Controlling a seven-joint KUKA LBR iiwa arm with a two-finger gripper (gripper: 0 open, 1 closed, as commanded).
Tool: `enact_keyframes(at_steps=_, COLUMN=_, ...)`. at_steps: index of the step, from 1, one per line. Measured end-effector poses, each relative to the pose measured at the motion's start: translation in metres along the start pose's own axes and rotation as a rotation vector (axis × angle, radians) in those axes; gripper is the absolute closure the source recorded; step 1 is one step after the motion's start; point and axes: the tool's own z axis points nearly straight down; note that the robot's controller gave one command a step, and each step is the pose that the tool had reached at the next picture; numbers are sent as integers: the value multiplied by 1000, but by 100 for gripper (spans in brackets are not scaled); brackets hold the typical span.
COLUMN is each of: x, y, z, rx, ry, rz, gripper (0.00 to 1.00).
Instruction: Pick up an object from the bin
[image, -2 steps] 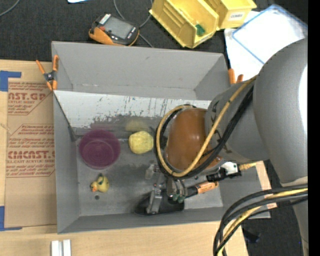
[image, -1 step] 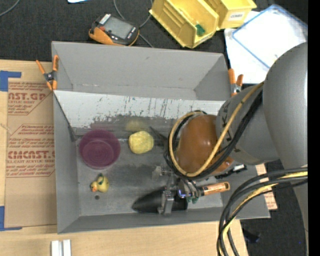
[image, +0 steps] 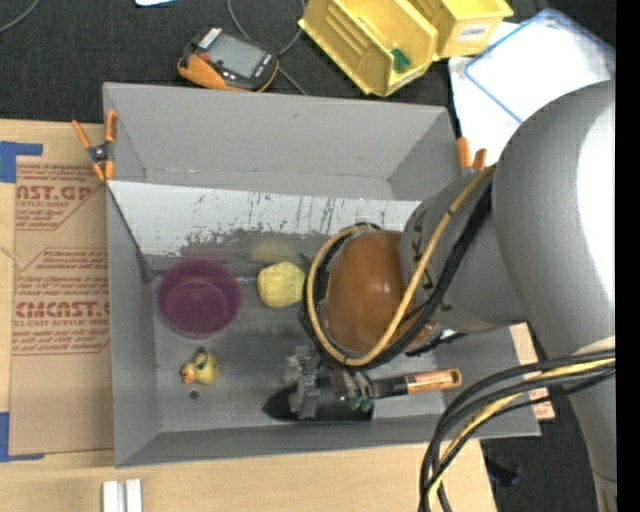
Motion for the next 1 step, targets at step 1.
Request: enact_keyframes(at_steps=1, x=0, y=0, z=0, rx=0, ry=0, rz=0, gripper=100)
